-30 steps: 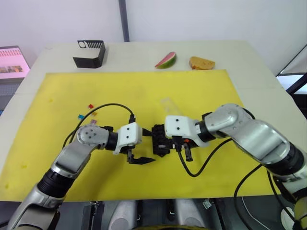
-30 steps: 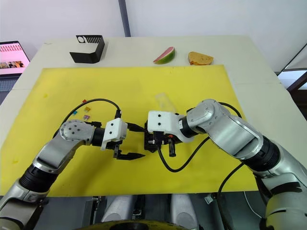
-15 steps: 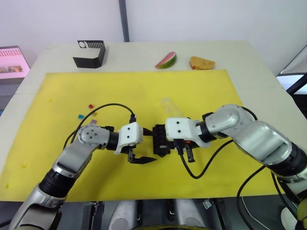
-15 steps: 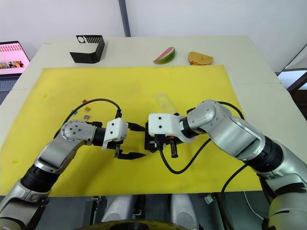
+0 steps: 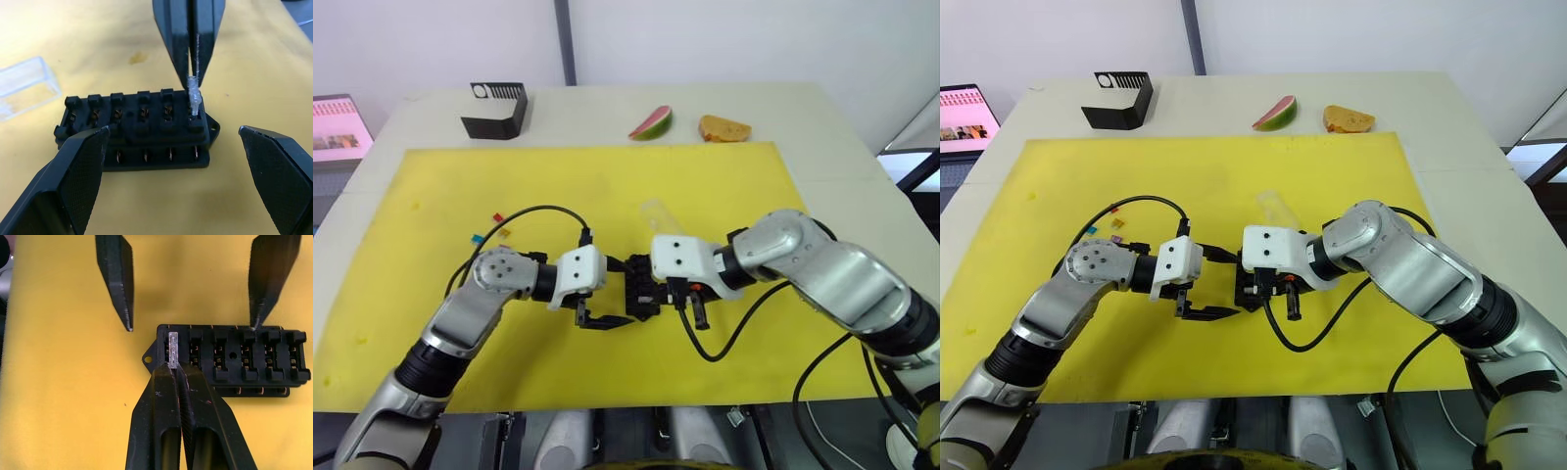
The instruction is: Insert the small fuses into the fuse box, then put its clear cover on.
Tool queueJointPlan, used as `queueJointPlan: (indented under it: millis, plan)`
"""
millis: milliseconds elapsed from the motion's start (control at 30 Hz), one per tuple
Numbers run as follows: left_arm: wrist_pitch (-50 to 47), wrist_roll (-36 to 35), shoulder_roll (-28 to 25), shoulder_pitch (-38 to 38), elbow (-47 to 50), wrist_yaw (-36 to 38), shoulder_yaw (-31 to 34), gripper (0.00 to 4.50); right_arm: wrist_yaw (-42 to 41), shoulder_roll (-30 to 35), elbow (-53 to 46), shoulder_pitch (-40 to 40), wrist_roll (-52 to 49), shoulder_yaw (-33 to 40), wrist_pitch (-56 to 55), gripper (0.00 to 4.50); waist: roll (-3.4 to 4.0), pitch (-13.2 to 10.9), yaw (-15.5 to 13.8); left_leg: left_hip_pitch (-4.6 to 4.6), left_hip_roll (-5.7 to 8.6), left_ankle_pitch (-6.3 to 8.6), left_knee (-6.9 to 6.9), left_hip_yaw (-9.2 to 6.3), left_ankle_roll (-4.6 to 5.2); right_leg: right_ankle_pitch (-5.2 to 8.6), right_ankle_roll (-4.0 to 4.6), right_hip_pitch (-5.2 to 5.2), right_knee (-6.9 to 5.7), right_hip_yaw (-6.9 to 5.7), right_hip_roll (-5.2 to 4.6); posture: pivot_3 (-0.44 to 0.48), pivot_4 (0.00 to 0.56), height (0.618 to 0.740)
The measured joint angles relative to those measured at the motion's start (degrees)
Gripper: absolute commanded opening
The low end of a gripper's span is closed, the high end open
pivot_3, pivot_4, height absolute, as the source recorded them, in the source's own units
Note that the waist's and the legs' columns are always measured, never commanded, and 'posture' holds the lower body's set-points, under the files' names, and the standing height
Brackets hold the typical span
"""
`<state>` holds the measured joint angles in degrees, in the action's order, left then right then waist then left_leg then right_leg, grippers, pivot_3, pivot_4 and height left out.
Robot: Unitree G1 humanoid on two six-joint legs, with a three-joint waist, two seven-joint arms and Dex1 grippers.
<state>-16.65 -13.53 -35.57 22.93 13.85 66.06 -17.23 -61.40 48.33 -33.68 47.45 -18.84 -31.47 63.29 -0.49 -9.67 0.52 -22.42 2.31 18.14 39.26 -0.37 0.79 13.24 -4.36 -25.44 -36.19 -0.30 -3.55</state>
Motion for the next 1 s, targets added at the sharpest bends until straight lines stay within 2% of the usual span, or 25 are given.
queueJointPlan:
  millis: [1000]
  plan:
    - [0.2, 0.5, -0.1, -0.3, 0.0, 0.3, 0.0, 4.45, -0.2, 0.2, -0.1, -0.1, 0.0, -0.2, -0.7, 0.0, 0.0, 0.0, 0.0, 0.0, 0.0, 0.0, 0.01, 0.0, 0.0, 0.0, 0.0, 0.0, -0.01, 0.0, 0.0, 0.0, 0.15, 0.74]
